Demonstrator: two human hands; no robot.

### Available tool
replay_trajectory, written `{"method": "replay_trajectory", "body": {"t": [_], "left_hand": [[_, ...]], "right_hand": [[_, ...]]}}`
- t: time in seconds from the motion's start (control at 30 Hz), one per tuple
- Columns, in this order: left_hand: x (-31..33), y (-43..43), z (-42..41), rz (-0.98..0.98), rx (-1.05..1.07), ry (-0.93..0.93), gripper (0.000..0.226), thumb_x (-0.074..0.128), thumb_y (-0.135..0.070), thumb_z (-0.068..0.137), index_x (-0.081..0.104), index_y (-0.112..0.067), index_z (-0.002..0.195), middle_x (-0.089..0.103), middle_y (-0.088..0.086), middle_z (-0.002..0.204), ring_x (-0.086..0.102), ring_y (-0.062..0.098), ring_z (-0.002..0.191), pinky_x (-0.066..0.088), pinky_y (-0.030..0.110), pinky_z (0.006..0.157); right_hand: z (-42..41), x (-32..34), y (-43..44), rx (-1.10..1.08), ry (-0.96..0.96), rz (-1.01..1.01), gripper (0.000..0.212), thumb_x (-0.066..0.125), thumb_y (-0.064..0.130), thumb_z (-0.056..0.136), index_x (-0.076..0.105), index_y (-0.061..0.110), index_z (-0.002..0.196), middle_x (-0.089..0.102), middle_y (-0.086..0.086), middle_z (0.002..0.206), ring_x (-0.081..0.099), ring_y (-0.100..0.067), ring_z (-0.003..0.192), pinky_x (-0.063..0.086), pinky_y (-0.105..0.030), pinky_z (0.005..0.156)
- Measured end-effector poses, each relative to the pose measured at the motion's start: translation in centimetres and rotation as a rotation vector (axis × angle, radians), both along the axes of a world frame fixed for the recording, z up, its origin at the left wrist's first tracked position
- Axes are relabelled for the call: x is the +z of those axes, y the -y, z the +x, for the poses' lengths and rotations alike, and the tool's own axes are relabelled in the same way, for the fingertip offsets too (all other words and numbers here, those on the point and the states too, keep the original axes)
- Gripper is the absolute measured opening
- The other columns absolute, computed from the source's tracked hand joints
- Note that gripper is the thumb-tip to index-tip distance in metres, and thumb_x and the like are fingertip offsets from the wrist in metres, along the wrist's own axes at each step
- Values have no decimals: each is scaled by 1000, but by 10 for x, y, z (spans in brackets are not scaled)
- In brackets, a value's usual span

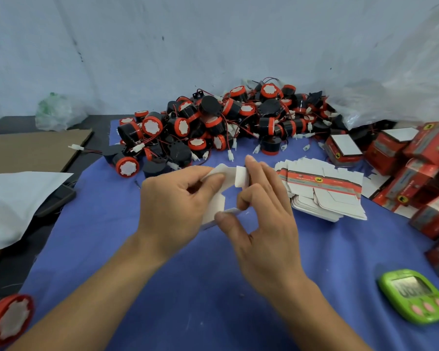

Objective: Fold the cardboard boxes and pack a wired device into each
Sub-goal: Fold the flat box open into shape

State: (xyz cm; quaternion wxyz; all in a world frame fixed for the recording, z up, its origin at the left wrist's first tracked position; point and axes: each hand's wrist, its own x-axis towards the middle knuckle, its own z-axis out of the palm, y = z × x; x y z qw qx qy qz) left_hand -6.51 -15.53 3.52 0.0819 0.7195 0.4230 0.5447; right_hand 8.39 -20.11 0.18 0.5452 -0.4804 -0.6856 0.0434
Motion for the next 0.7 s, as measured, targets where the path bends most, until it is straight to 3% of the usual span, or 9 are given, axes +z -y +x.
{"method": "replay_trajectory", "body": {"t": [0.07,0.13,0.2,0.27,0.37,0.47,0.57,0.63,0.7], "left_hand": [[6,-2,-4,1,-15,-55,16,68,-42,92,81,-32,90,75,-11,76,70,15,68,48,35,55],[9,-8,-7,-149,-37,10,8,71,-43,87,76,-42,93,74,-12,73,70,16,68,50,38,56],[3,-12,-11,-235,-22,33,5,76,-36,87,78,-40,85,74,-13,72,69,12,67,53,36,57],[-4,-15,-10,-304,-37,80,14,79,-25,90,81,-35,80,75,-14,73,70,9,69,55,31,59],[-11,-18,-6,-397,-100,276,15,78,-15,89,81,-30,92,79,-12,82,75,7,80,56,20,67],[-18,-13,-2,-412,-216,509,34,71,-21,85,75,-23,118,80,-6,93,75,10,90,56,20,77],[-36,-4,8,-426,-252,412,62,67,-42,82,55,-40,143,73,-15,107,69,1,97,51,13,84],[-46,-1,19,-512,-169,265,60,58,-60,83,48,-54,141,68,-23,121,64,-5,109,46,6,84],[-50,-2,26,-604,-159,251,33,51,-63,88,60,-58,119,70,-29,111,63,-11,104,45,4,78]], "right_hand": [[0,-1,1,47,-57,-45,24,65,35,91,47,18,86,33,23,158,24,-2,153,22,-11,114],[3,-2,1,101,-154,-153,21,66,33,90,49,21,86,40,34,150,33,8,146,28,-5,106],[5,-4,0,92,-236,-269,14,65,34,90,52,31,86,59,38,124,50,17,121,35,-3,88],[6,-7,-3,63,-323,-326,15,68,32,92,57,37,84,68,27,92,59,6,88,41,-7,73],[10,-8,-11,-47,-367,-342,28,74,27,91,53,21,73,58,10,67,50,-5,62,43,-11,61],[9,-7,-14,-135,-321,-371,42,75,39,89,44,18,70,51,10,62,48,-5,60,42,-14,58],[9,-10,-15,-209,-309,-378,45,73,53,83,43,21,72,53,15,65,49,-5,64,42,-16,61],[10,-11,-16,-221,-328,-379,43,70,62,77,46,26,78,57,18,75,51,-4,69,42,-14,61],[13,-12,-18,-202,-338,-391,42,69,64,75,49,30,90,62,23,91,56,-3,78,43,-13,62]]}}
